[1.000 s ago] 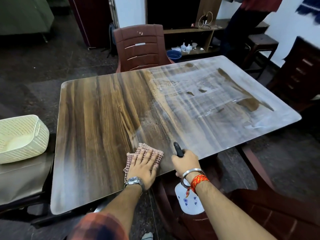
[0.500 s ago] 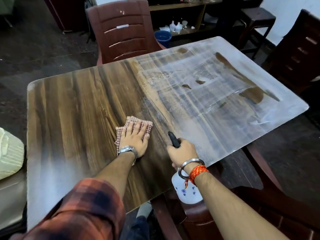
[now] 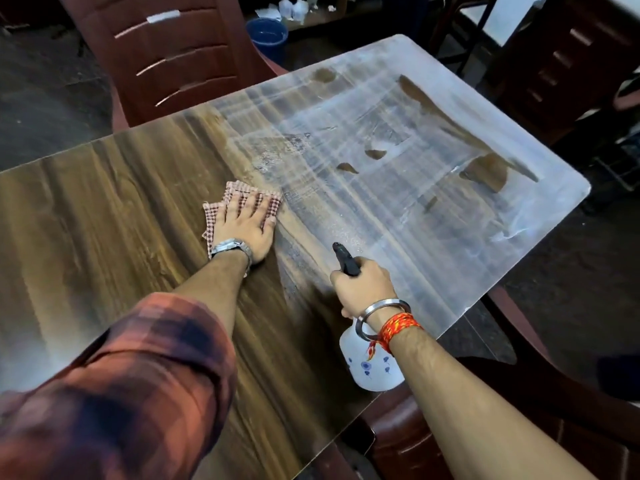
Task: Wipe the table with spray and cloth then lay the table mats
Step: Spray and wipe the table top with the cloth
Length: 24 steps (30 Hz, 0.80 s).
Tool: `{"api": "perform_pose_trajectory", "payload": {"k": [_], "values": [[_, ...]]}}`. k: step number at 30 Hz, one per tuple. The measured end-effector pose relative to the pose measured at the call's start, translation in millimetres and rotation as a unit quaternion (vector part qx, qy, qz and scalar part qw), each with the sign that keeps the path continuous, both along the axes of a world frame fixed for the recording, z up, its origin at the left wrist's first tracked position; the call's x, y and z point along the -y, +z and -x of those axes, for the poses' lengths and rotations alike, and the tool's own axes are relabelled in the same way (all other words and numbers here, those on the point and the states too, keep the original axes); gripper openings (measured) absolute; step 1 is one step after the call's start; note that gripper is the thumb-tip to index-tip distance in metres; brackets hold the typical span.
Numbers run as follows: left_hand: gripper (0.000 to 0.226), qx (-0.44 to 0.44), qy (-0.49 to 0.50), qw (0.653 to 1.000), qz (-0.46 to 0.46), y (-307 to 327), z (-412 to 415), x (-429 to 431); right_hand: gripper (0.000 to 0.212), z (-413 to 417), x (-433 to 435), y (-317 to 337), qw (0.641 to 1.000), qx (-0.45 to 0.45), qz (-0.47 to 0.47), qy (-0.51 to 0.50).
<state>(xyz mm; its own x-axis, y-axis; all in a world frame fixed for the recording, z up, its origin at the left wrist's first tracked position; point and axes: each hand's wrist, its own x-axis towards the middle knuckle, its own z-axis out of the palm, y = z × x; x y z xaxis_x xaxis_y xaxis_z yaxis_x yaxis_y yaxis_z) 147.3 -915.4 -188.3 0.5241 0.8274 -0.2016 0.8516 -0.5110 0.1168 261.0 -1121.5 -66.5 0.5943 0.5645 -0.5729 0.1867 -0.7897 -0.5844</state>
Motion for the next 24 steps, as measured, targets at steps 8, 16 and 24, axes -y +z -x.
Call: {"api": "perform_pose_trajectory", "payload": {"k": [8,16,24], "values": [[0.057,-0.007,-0.022,0.999,0.024,7.1,-2.0,49.5,0.012,-0.7,54.1,0.6,1.0,0.008,0.005,0.0],[0.061,-0.005,-0.078,0.997,0.011,5.4,0.0,198.9,0.013,-3.6,144.8,8.9,0.999,0.02,-0.043,0.018],[0.084,-0.006,0.023,0.999,0.028,7.9,27.3,336.4,0.017,-17.1,246.9,19.7,0.992,0.034,-0.1,0.066]]}}
